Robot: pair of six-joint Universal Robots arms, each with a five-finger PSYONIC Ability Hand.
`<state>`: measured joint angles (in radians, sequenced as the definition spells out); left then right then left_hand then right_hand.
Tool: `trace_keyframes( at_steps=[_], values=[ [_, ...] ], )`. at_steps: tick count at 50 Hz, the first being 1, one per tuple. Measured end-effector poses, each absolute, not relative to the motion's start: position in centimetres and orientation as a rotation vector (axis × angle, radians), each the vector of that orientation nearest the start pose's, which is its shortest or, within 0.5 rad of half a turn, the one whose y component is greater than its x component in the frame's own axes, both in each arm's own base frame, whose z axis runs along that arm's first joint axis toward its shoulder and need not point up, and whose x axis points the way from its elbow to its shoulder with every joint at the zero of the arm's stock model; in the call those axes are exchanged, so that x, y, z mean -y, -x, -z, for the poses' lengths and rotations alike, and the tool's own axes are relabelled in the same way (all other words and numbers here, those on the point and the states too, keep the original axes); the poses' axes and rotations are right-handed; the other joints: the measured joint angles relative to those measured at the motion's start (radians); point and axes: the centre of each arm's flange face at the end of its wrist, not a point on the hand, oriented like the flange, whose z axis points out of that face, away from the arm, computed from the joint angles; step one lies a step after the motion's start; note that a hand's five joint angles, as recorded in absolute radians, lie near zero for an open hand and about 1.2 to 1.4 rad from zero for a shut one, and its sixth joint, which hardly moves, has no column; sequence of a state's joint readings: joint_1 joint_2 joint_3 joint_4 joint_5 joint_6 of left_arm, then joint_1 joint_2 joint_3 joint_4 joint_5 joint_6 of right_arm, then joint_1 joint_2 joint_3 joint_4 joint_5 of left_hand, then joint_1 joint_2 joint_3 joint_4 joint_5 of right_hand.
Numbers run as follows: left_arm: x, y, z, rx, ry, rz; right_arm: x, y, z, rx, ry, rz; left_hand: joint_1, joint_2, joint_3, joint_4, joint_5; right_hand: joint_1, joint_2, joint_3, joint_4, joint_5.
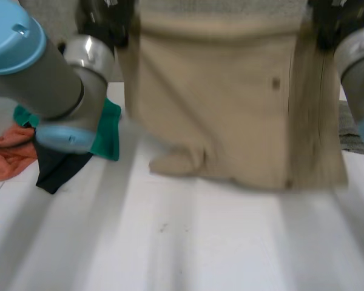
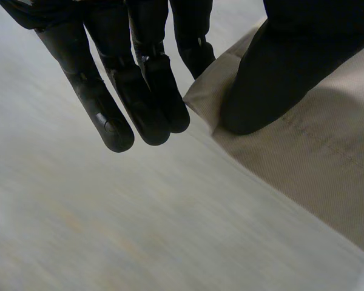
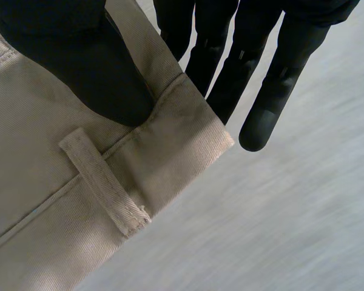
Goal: Fold the laundry.
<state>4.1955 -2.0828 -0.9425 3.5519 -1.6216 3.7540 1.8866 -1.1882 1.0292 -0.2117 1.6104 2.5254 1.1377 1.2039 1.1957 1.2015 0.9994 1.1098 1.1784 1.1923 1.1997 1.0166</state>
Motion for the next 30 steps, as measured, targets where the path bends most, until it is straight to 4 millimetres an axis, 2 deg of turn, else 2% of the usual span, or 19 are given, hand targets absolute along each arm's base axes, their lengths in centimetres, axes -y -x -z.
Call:
trace_keyframes(
  at_steps=[2,6,9,12,17,19,21,24,26,27,30],
  values=[
    [33.4,33.3,-39.3,-1.102,-0.61,2.752,36.2,-25.3,-39.2,-1.531,0.669,2.98,0.0,0.0,0.0,0.0,0.0,0.0,0.0,0.0,0.0,0.0],
    [32.8,32.7,-43.2,-0.865,-0.432,2.876,35.5,-26.1,-42.3,-1.243,0.515,3.114,0.0,0.0,0.0,0.0,0.0,0.0,0.0,0.0,0.001,0.0],
    [32.2,32.2,-44.2,-0.832,-0.377,2.91,34.8,-26.9,-43.1,-1.163,0.49,3.118,0.0,0.0,0.0,0.0,0.005,0.0,0.0,0.0,0.001,0.0],
    [31.9,31.9,-43.6,-0.895,-0.39,2.9,34.7,-27.4,-42.5,-1.196,0.517,3.082,0.0,0.0,0.0,0.0,0.005,0.0,0.0,0.0,0.001,0.0],
    [31.7,31.6,-40.2,-1.092,-0.482,2.825,35.5,-28.2,-38.9,-1.393,0.637,2.937,0.0,0.0,0.0,0.0,0.005,0.0,0.0,0.001,0.001,0.0],
    [31.5,31.6,-36.7,-1.244,-0.574,2.744,36.2,-28.6,-35.5,-1.537,0.733,2.815,0.0,0.0,0.0,0.0,0.005,0.0,0.0,0.001,0.001,0.0],
    [31.3,31.6,-34.8,-1.316,-0.621,2.7,36.4,-28.8,-33.6,-1.601,0.78,2.753,0.0,0.0,0.0,0.0,0.005,0.0,0.0,0.001,0.001,0.0],
    [30.1,31.5,-29.1,-1.528,-0.771,2.548,36.7,-29.1,-28.7,-1.753,0.899,2.59,0.0,0.0,0.0,0.0,0.005,0.0,0.0,0.002,0.002,0.0],
    [29.5,31.3,-27.0,-1.605,-0.826,2.482,36.7,-29.1,-26.8,-1.81,0.944,2.525,0.0,0.0,0.0,0.0,0.005,0.0,0.0,0.002,0.002,0.0],
    [28.4,31.0,-24.5,-1.702,-0.897,2.391,36.4,-29.1,-24.6,-1.876,1.0,2.446,0.0,0.0,0.0,0.0,0.005,0.0,0.0,0.002,0.002,0.0],
    [26.6,30.4,-21.2,-1.84,-0.998,2.241,35.5,-28.9,-21.2,-1.994,1.107,2.303,0.0,0.0,0.0,0.0,0.005,0.0,0.0,0.002,0.002,0.0]
  ],
)
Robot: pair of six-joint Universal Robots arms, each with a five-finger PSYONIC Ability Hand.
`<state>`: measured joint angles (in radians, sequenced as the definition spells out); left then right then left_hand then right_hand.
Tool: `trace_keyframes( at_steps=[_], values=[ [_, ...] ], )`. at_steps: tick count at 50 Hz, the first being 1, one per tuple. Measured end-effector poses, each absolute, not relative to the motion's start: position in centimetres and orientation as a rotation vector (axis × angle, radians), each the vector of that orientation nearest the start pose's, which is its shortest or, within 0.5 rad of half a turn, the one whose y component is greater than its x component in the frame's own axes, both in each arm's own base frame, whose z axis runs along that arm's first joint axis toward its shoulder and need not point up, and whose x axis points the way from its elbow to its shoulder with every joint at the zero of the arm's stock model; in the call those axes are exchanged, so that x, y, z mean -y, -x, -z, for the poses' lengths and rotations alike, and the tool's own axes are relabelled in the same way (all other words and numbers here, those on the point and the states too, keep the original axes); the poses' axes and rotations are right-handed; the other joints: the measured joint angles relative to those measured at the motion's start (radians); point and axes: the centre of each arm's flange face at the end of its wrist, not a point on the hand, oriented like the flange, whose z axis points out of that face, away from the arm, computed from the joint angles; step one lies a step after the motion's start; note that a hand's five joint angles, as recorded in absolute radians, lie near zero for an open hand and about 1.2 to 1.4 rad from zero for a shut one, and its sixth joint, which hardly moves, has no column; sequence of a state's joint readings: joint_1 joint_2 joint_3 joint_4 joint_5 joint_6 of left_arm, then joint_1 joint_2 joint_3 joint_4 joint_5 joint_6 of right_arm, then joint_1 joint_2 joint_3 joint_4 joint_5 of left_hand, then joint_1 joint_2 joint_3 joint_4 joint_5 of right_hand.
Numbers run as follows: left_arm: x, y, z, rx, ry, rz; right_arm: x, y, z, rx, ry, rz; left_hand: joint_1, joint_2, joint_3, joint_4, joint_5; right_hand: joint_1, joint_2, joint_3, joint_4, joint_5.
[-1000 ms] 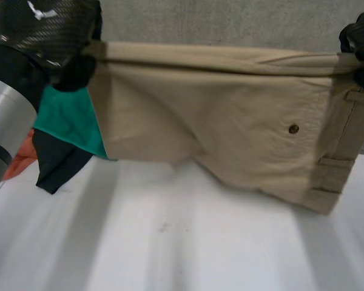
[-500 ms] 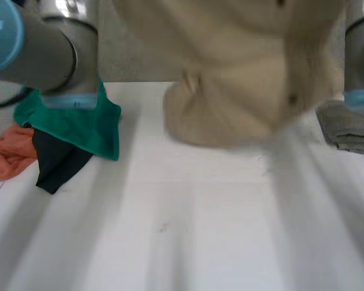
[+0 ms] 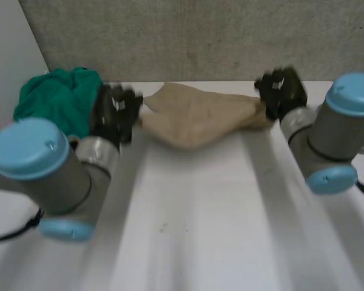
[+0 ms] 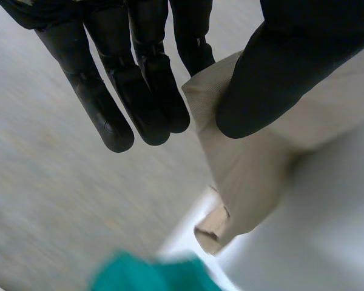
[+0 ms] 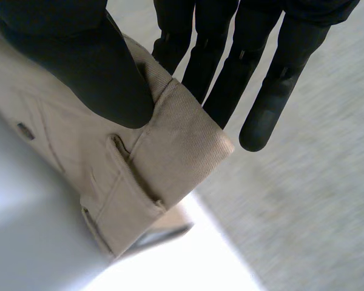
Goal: Fold the laundry.
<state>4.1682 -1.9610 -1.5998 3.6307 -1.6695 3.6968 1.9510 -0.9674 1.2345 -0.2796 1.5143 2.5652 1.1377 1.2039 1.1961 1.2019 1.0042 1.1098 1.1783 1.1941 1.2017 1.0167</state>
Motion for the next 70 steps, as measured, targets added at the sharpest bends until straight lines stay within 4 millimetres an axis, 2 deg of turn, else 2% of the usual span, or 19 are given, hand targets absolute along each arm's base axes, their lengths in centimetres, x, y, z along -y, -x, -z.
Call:
trace_keyframes(
  at_steps=[4,8,15,20,21,23,28,30,33,45,46,48,50,51,52,54,55,64,70],
  values=[
    [23.6,29.1,-18.5,-1.992,-1.105,2.032,33.4,-28.1,-17.8,-2.154,1.271,2.09,0.0,0.0,0.0,0.0,0.0,0.0,0.0,0.0,0.0,0.0],
    [20.4,27.5,-18.4,-2.089,-1.176,1.849,30.6,-26.9,-16.3,-2.282,1.418,1.877,0.0,0.0,0.0,0.0,0.0,0.0,0.0,0.0,0.0,0.0],
    [16.1,25.4,-19.7,-2.178,-1.288,1.628,26.0,-25.0,-17.9,-2.369,1.559,1.669,0.0,0.0,0.0,0.0,0.0,0.0,0.0,0.0,0.0,0.0],
    [11.3,24.3,-20.1,-2.24,-1.515,1.379,21.1,-23.0,-19.5,-2.388,1.769,1.492,0.0,0.0,0.0,0.0,0.0,0.0,0.0,0.0,0.0,0.0],
    [9.3,24.0,-20.3,-2.246,-1.621,1.294,19.2,-22.1,-19.9,-2.382,1.864,1.416,0.0,0.0,0.0,0.0,0.0,0.0,0.0,0.0,0.0,0.0],
    [6.9,23.8,-20.7,-2.24,-1.758,1.204,17.2,-21.2,-20.3,-2.366,1.965,1.335,0.0,0.0,0.0,0.0,0.0,0.0,0.0,0.0,0.0,0.0],
    [4.1,23.7,-21.8,-2.205,-1.939,1.153,14.8,-20.0,-20.6,-2.331,2.092,1.243,0.0,0.0,0.0,0.0,0.0,0.0,0.0,0.0,0.0,0.0],
    [4.5,24.0,-22.1,-2.197,-1.939,1.19,14.7,-19.8,-20.6,-2.33,2.099,1.249,0.0,0.0,0.0,0.0,0.0,0.0,0.0,0.0,0.0,0.0],
    [6.7,24.9,-22.2,-2.187,-1.868,1.281,15.3,-19.7,-20.4,-2.346,2.075,1.289,0.0,0.0,0.0,0.0,0.0,0.0,0.0,0.0,0.0,0.0],
    [18.5,28.2,-21.2,-2.086,-1.511,1.64,19.6,-20.7,-18.3,-2.392,1.928,1.445,0.0,0.0,0.0,0.0,0.0,0.0,0.0,0.0,0.0,0.0],
    [19.0,28.4,-21.1,-2.08,-1.499,1.653,19.7,-20.8,-18.3,-2.392,1.919,1.458,-0.025,-0.019,-0.019,-0.019,-0.019,0.0,0.0,0.0,0.0,0.0],
    [20.3,28.9,-20.6,-2.067,-1.475,1.681,20.2,-21.0,-18.2,-2.391,1.891,1.495,-0.376,-0.341,-0.337,-0.341,-0.333,0.0,0.0,0.0,0.0,0.0],
    [21.0,29.2,-20.2,-2.06,-1.467,1.69,20.5,-21.0,-18.2,-2.39,1.874,1.516,-0.677,-0.605,-0.596,-0.605,-0.593,0.0,0.0,0.0,0.0,0.0],
    [21.1,29.3,-20.1,-2.056,-1.466,1.692,20.5,-21.1,-18.2,-2.39,1.87,1.52,-0.677,-0.605,-0.596,-0.605,-0.593,0.0,0.0,0.0,0.0,0.0],
    [21.5,29.4,-20.0,-2.046,-1.466,1.694,20.6,-21.1,-18.0,-2.389,1.86,1.53,-0.882,-0.866,-0.839,-0.857,-0.837,0.0,0.0,0.0,0.0,0.0],
    [21.8,29.5,-19.9,-2.036,-1.466,1.696,20.6,-21.1,-17.9,-2.39,1.857,1.532,-0.882,-0.866,-0.839,-0.857,-0.837,0.0,0.0,0.0,0.0,0.0],
    [22.1,29.6,-20.0,-2.017,-1.466,1.701,20.5,-21.1,-17.7,-2.389,1.852,1.535,-0.914,-0.96,-0.947,-0.964,-0.945,0.0,0.0,0.0,0.0,0.0],
    [25.5,29.9,-20.3,-1.963,-1.45,1.771,20.0,-21.0,-18.1,-2.359,1.845,1.599,-0.837,-0.907,-0.904,-0.908,-0.88,0.0,0.0,0.0,0.0,0.0],
    [28.9,30.7,-17.6,-2.01,-1.567,1.806,19.9,-20.8,-18.6,-2.348,1.831,1.645,-0.771,-0.839,-0.833,-0.835,-0.809,0.0,0.0,0.0,0.0,0.0]
  ],
)
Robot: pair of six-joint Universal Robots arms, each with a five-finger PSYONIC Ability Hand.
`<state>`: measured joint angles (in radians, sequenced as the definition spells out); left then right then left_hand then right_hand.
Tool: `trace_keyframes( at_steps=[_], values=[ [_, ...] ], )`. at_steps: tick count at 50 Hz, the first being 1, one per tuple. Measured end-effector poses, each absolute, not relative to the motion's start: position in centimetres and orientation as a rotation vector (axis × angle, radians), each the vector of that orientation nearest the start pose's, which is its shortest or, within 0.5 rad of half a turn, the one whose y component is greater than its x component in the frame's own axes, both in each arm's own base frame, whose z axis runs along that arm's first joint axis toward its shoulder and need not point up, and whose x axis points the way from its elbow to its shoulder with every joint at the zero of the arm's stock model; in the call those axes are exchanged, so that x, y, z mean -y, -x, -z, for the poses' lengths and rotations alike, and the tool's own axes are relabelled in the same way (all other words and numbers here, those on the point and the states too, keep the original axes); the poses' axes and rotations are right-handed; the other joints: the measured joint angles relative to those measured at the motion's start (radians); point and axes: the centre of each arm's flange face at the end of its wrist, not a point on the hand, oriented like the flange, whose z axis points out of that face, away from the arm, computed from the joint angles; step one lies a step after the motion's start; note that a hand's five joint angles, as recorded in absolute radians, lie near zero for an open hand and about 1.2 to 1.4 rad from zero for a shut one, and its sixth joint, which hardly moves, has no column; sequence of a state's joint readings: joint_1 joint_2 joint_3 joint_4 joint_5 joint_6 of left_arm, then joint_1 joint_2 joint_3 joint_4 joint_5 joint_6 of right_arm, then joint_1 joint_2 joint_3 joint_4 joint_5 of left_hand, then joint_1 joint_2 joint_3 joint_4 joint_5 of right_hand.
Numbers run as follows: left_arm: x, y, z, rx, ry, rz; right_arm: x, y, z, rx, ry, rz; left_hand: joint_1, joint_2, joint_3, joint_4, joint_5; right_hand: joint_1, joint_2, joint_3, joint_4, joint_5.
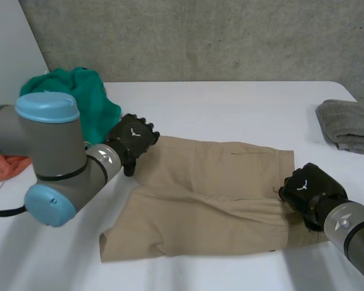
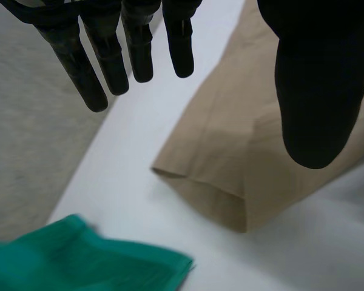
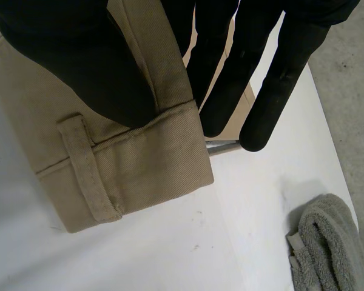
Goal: Fold the laundry.
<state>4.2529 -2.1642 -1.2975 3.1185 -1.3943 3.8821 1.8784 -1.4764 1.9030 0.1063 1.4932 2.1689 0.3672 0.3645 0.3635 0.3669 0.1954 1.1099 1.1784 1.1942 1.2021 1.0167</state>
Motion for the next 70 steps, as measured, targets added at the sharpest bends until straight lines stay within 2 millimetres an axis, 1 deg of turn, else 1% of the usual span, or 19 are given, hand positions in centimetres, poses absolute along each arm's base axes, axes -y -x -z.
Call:
trace_keyframes(
  at_steps=[2,8,12,13,14,15,18,22,25,31,37,38,39,41,43,48,55,61,70],
  values=[
    [29.8,31.0,-16.3,-2.038,-1.616,1.802,19.9,-20.7,-18.6,-2.351,1.826,1.653,0.013,0.014,0.016,0.015,0.016,0.0,0.0,0.0,0.0,0.0],
    [30.9,31.2,-13.4,-2.106,-1.679,1.747,19.8,-20.6,-18.4,-2.356,1.824,1.65,0.101,0.094,0.096,0.095,0.094,0.0,0.0,0.0,0.0,0.0],
    [31.3,31.0,-11.8,-2.147,-1.681,1.693,19.8,-20.6,-18.3,-2.353,1.823,1.66,0.548,0.531,0.529,0.509,0.497,0.0,0.0,0.0,0.0,0.0],
    [31.3,31.0,-11.8,-2.147,-1.681,1.693,19.8,-20.6,-18.3,-2.353,1.823,1.66,0.548,0.531,0.529,0.509,0.497,0.0,0.0,0.0,0.0,0.0],
    [31.3,30.8,-11.4,-2.16,-1.667,1.669,19.9,-20.6,-18.3,-2.35,1.821,1.67,0.723,0.712,0.708,0.709,0.691,0.0,0.0,0.0,0.0,0.0],
    [31.3,30.7,-11.3,-2.165,-1.658,1.66,19.9,-20.6,-18.3,-2.349,1.82,1.676,0.776,0.798,0.789,0.79,0.763,0.0,0.0,0.0,0.0,0.0],
    [31.1,30.4,-11.5,-2.169,-1.617,1.639,20.0,-20.7,-18.3,-2.345,1.817,1.688,0.776,0.831,0.825,0.829,0.777,0.0,0.0,0.0,0.0,0.0],
    [30.2,29.7,-13.3,-2.16,-1.545,1.631,20.1,-20.7,-18.4,-2.341,1.815,1.701,0.776,0.831,0.825,0.83,0.777,0.0,0.0,0.0,0.0,0.0],
    [28.7,28.9,-14.4,-2.159,-1.518,1.613,20.0,-20.7,-18.5,-2.339,1.815,1.704,0.776,0.831,0.825,0.83,0.777,0.0,0.0,0.0,0.0,0.0],
    [26.4,27.7,-14.8,-2.177,-1.515,1.557,19.9,-20.7,-18.3,-2.343,1.818,1.691,0.776,0.832,0.825,0.83,0.777,0.0,0.0,0.0,0.0,0.0],
    [25.2,26.9,-14.9,-2.191,-1.508,1.526,19.8,-20.6,-18.2,-2.344,1.819,1.684,0.776,0.819,0.816,0.818,0.777,0.0,0.0,0.0,0.0,0.0],
    [24.8,26.7,-15.1,-2.193,-1.506,1.523,19.7,-20.6,-18.2,-2.344,1.818,1.683,0.674,0.685,0.686,0.682,0.675,0.0,0.0,0.0,0.0,0.0],
    [24.6,26.6,-15.2,-2.193,-1.505,1.523,19.7,-20.6,-18.2,-2.344,1.819,1.683,0.674,0.685,0.686,0.682,0.675,0.0,0.0,0.0,0.0,0.0],
    [24.2,26.4,-15.6,-2.189,-1.501,1.531,19.7,-20.6,-18.2,-2.344,1.818,1.683,0.376,0.406,0.426,0.417,0.418,0.0,0.0,0.0,0.0,0.0],
    [23.8,26.2,-16.2,-2.181,-1.491,1.55,19.7,-20.6,-18.2,-2.343,1.817,1.687,0.227,0.265,0.272,0.26,0.26,0.0,0.0,0.0,0.0,0.0],
    [22.9,26.0,-18.0,-2.162,-1.465,1.611,19.7,-20.6,-18.5,-2.338,1.814,1.703,0.141,0.148,0.157,0.136,0.131,0.0,0.0,0.0,0.0,0.0],
    [20.0,27.1,-19.9,-2.217,-1.47,1.704,19.8,-20.6,-18.9,-2.325,1.804,1.747,0.138,0.137,0.143,0.119,0.115,0.0,0.0,0.0,0.0,0.0],
    [18.0,28.3,-19.3,-2.313,-1.517,1.689,19.8,-20.7,-19.1,-2.315,1.798,1.778,0.138,0.137,0.143,0.119,0.115,0.0,0.0,0.0,0.0,0.0],
    [18.9,29.5,-15.7,-2.386,-1.558,1.559,19.8,-20.6,-19.2,-2.312,1.795,1.789,0.205,0.197,0.197,0.202,0.2,0.0,0.0,0.0,0.0,0.0]
  ],
)
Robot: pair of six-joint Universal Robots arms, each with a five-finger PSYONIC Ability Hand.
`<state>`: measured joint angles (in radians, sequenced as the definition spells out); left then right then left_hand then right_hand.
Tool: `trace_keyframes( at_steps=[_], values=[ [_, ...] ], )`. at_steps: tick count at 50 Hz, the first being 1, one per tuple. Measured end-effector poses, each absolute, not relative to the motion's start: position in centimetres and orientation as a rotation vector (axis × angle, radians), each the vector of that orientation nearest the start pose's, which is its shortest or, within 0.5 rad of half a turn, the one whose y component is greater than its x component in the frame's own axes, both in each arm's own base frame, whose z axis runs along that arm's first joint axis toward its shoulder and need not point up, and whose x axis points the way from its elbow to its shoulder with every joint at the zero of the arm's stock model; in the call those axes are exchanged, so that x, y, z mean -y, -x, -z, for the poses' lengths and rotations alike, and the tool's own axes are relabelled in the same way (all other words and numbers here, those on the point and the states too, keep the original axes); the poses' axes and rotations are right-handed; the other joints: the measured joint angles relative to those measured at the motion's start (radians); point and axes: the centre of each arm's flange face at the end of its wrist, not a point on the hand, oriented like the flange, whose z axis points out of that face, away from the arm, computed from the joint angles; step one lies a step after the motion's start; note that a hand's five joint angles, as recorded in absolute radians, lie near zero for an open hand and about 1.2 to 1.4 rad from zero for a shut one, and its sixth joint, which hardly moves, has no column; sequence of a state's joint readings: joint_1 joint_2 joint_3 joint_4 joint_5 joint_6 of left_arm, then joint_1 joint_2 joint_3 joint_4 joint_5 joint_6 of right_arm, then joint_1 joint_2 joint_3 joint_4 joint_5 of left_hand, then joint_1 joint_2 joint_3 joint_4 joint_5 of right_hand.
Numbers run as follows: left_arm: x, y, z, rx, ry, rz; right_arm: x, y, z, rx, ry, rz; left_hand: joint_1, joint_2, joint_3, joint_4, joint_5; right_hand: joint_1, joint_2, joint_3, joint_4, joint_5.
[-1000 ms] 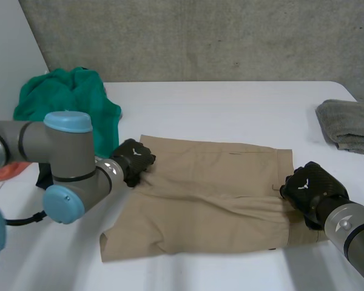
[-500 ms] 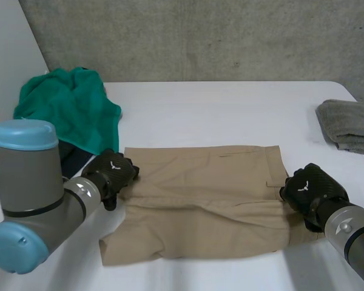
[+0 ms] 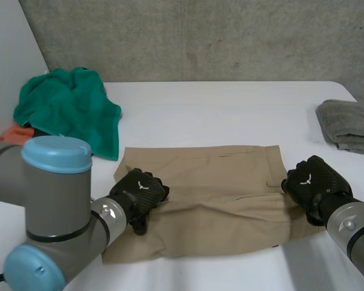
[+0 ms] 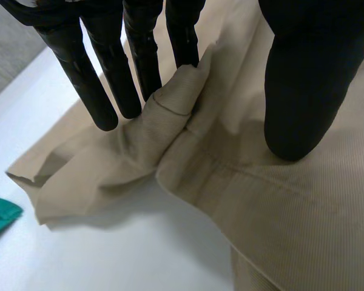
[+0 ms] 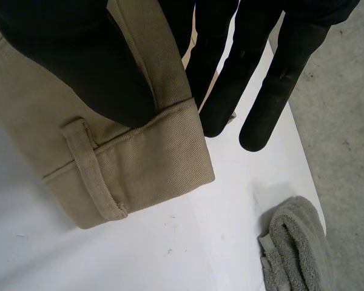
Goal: Fold the laundry.
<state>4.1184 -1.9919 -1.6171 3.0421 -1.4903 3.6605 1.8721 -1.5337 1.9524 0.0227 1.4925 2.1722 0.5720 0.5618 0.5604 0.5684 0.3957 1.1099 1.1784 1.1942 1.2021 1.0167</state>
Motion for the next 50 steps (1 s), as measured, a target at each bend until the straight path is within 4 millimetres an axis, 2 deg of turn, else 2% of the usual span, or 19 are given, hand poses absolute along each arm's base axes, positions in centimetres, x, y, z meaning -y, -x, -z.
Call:
trace_keyframes(
  at_steps=[6,11,14,16,20,24,27,28,29,31,35,42,50],
  values=[
    [19.2,29.8,-15.0,-2.383,-1.565,1.55,19.6,-20.5,-19.6,-2.306,1.79,1.81,0.069,0.069,0.069,0.065,0.059,0.0,0.0,0.0,0.0,0.0],
    [19.0,30.0,-15.1,-2.362,-1.564,1.573,19.3,-20.4,-20.1,-2.294,1.784,1.842,0.215,0.215,0.214,0.207,0.194,0.0,0.0,0.0,0.0,0.0],
    [18.9,30.1,-15.1,-2.347,-1.553,1.581,19.0,-20.4,-20.5,-2.28,1.777,1.867,0.348,0.358,0.353,0.352,0.339,0.0,0.0,0.0,0.0,0.0],
    [18.9,30.1,-15.1,-2.341,-1.542,1.579,18.8,-20.4,-20.8,-2.269,1.764,1.885,0.511,0.553,0.533,0.549,0.531,0.0,0.0,0.0,0.0,0.0],
    [18.8,30.0,-15.0,-2.334,-1.526,1.573,18.4,-20.4,-21.5,-2.247,1.713,1.917,0.551,0.622,0.594,0.626,0.598,0.0,0.0,0.0,0.0,0.0],
    [18.6,29.8,-15.8,-2.319,-1.509,1.599,18.1,-20.4,-21.9,-2.234,1.671,1.93,0.552,0.622,0.594,0.628,0.598,0.0,0.0,0.0,0.0,0.0],
    [18.2,29.5,-17.4,-2.294,-1.487,1.66,17.8,-20.4,-22.1,-2.229,1.651,1.925,0.547,0.608,0.587,0.613,0.588,0.0,0.0,0.0,0.0,0.0],
    [17.8,29.3,-18.3,-2.279,-1.477,1.695,17.8,-20.3,-22.1,-2.229,1.645,1.919,0.412,0.437,0.436,0.447,0.443,0.0,0.0,0.0,0.0,0.0],
    [17.7,29.3,-18.5,-2.274,-1.473,1.706,17.8,-20.3,-22.1,-2.228,1.643,1.916,0.412,0.437,0.436,0.447,0.443,0.0,0.0,0.0,0.0,0.0],
    [17.1,28.9,-19.7,-2.254,-1.464,1.751,17.8,-20.3,-22.0,-2.226,1.639,1.906,0.094,0.137,0.142,0.135,0.137,0.0,0.0,0.0,0.0,0.0],
    [16.1,28.6,-20.4,-2.242,-1.47,1.775,17.7,-20.3,-21.9,-2.217,1.637,1.894,0.078,0.092,0.096,0.08,0.078,0.0,0.0,0.0,0.0,0.0],
    [15.2,28.4,-19.4,-2.265,-1.513,1.714,17.8,-20.3,-21.7,-2.198,1.636,1.877,0.078,0.089,0.093,0.076,0.071,0.0,0.0,0.0,0.0,0.0],
    [15.3,28.7,-17.3,-2.301,-1.549,1.632,18.0,-20.1,-21.6,-2.203,1.629,1.875,0.078,0.076,0.08,0.065,0.057,0.0,0.0,0.0,0.0,0.0]
  ],
)
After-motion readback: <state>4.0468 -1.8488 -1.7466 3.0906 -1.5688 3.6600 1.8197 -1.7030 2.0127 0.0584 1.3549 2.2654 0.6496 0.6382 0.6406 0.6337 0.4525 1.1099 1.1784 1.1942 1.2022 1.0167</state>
